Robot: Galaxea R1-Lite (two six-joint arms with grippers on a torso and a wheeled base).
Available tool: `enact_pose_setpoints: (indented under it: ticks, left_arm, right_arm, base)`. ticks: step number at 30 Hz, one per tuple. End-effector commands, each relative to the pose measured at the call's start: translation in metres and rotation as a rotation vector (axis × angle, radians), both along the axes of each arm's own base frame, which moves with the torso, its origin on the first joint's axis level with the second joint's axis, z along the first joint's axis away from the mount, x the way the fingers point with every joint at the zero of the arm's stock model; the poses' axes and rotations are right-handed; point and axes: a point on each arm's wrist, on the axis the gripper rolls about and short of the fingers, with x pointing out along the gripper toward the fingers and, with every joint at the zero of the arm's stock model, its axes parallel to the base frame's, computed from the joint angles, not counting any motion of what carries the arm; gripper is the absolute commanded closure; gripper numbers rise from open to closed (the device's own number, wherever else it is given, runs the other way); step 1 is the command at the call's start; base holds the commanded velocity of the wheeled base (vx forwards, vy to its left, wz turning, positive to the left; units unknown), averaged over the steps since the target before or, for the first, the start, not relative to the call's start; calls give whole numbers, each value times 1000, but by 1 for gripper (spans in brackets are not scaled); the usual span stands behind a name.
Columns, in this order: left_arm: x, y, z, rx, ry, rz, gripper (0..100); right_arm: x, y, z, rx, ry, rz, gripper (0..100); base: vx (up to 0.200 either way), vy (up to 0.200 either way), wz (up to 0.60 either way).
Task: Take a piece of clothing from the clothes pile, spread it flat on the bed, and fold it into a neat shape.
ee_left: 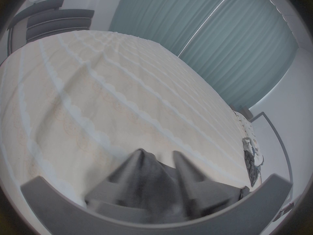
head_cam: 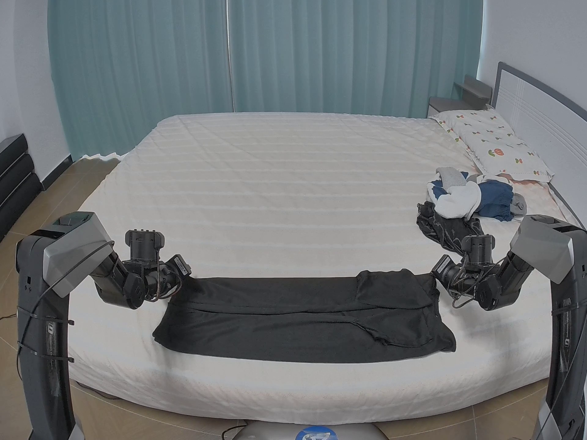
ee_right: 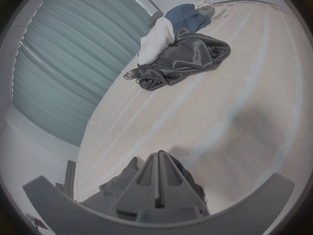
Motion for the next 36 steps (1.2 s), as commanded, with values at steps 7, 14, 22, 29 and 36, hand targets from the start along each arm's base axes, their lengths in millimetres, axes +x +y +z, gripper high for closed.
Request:
enact_pose_setpoints:
  ticks: [7, 14, 22, 29, 36]
  left_arm:
    - [3, 6, -8, 55, 8, 87, 100]
    - [2, 8, -15, 64, 24, 98, 100]
    - [4, 7, -14, 53, 16, 98, 0]
    - [2, 13, 7, -47, -16, 171, 0]
    - [-31, 32, 50, -163, -27, 49, 0]
  right_arm:
    - [0, -1, 1, 0, -2, -5, 100]
    - [0, -1, 0, 0, -1, -5, 100]
    - [-1, 0, -2, -2, 4, -3, 0]
    - [-17, -5, 20, -5, -40, -8, 0]
    - [-65, -7, 37, 7, 21, -6, 0]
  base:
    - [0, 0, 0]
    - [0, 0, 0]
    - [0, 0, 0]
    - [0, 0, 0]
    - [0, 0, 0]
